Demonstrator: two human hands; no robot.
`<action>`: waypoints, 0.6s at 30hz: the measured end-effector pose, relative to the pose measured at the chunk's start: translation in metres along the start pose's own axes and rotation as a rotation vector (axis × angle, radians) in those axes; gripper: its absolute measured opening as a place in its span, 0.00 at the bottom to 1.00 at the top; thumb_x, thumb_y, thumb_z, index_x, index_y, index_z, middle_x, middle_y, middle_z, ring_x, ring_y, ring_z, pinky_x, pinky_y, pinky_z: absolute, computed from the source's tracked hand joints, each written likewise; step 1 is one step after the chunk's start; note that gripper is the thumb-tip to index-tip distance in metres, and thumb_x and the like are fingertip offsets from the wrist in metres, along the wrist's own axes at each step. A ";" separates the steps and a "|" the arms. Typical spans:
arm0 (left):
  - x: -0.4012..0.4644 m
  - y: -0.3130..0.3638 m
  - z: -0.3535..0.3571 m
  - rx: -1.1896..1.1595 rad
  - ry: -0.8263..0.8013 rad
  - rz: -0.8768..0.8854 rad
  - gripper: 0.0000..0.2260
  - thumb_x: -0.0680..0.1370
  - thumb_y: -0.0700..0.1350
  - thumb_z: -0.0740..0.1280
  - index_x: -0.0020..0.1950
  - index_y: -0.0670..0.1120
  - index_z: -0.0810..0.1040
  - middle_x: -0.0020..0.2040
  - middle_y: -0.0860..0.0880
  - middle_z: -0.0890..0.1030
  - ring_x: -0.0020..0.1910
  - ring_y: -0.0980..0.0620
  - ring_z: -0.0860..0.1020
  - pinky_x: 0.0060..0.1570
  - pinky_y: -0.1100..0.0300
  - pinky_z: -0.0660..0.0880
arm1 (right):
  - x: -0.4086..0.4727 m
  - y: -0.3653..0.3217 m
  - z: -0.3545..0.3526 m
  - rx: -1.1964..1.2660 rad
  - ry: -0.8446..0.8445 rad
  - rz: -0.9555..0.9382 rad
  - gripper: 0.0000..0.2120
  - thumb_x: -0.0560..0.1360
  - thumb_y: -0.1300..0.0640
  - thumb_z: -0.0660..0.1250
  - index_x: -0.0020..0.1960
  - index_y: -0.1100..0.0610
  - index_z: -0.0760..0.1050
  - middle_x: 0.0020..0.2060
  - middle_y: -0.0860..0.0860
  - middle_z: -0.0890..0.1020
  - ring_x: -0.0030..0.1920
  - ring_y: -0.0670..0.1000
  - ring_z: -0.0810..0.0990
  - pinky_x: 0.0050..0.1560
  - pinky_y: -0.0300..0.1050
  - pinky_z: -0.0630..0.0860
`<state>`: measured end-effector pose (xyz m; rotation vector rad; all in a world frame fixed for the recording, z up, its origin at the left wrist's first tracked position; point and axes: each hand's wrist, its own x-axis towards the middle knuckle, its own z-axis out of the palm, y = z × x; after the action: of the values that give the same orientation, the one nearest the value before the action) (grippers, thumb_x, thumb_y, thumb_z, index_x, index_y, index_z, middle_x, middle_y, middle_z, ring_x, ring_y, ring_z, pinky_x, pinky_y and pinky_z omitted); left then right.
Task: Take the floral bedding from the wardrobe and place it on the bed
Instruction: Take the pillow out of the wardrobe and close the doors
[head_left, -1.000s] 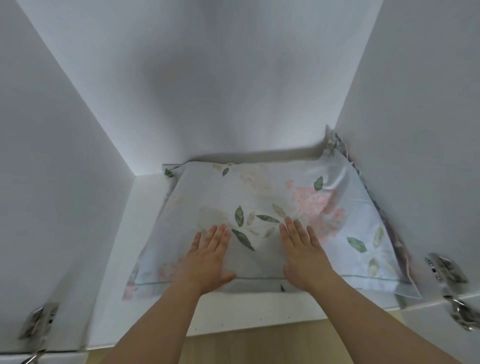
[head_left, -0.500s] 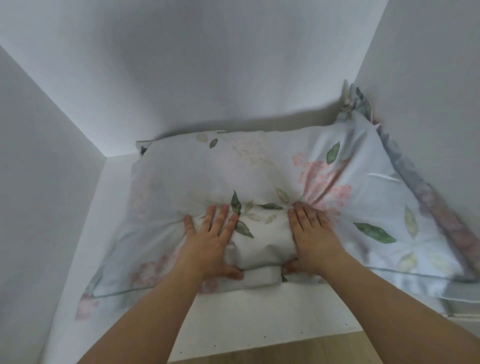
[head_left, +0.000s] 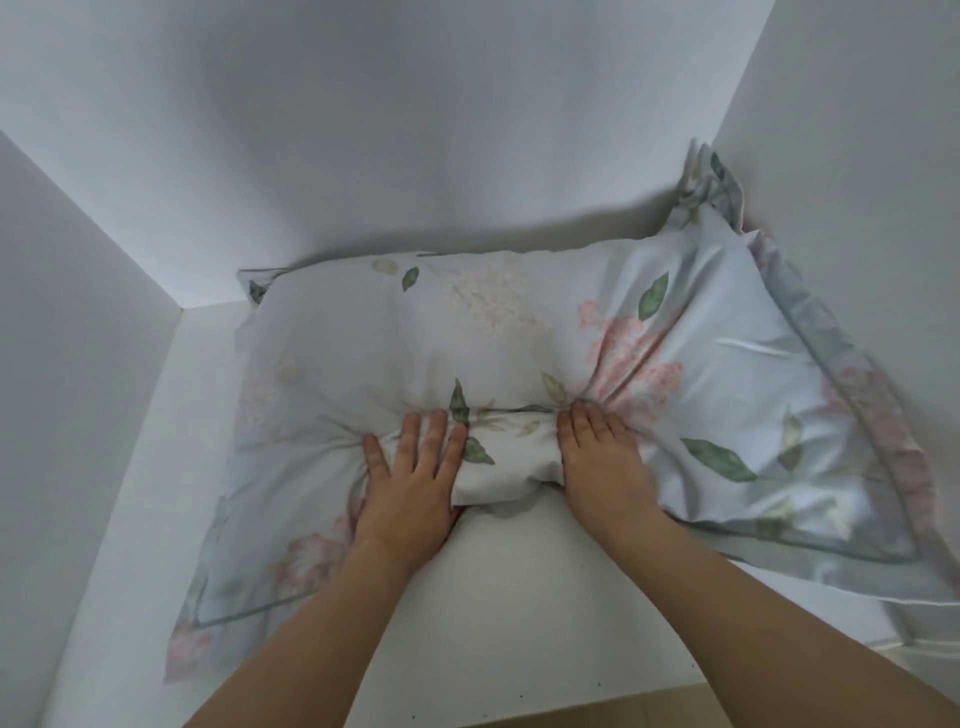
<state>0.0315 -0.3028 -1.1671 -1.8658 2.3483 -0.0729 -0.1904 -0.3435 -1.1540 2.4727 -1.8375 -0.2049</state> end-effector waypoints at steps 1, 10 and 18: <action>-0.002 0.003 -0.002 0.000 -0.012 -0.007 0.32 0.74 0.56 0.52 0.75 0.43 0.66 0.74 0.39 0.66 0.71 0.33 0.67 0.61 0.24 0.59 | -0.002 -0.003 -0.006 -0.014 -0.044 -0.001 0.23 0.63 0.56 0.64 0.52 0.68 0.82 0.49 0.66 0.84 0.47 0.64 0.84 0.50 0.58 0.80; -0.056 -0.011 -0.108 -0.125 -0.044 0.059 0.27 0.70 0.51 0.54 0.58 0.38 0.81 0.54 0.41 0.84 0.49 0.40 0.83 0.46 0.43 0.80 | -0.052 -0.013 -0.182 -0.031 -0.219 -0.101 0.12 0.78 0.61 0.60 0.58 0.58 0.79 0.57 0.55 0.82 0.59 0.56 0.80 0.58 0.48 0.74; -0.097 -0.076 -0.431 -0.114 0.255 0.027 0.15 0.70 0.45 0.59 0.49 0.43 0.81 0.39 0.47 0.84 0.34 0.46 0.82 0.31 0.59 0.77 | -0.097 0.005 -0.470 0.003 -0.096 -0.081 0.10 0.77 0.60 0.60 0.51 0.54 0.79 0.45 0.49 0.83 0.47 0.53 0.84 0.39 0.41 0.69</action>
<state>0.0657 -0.2473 -0.7236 -1.9808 2.5951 -0.1888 -0.1573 -0.2687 -0.6810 2.5844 -1.7742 -0.3301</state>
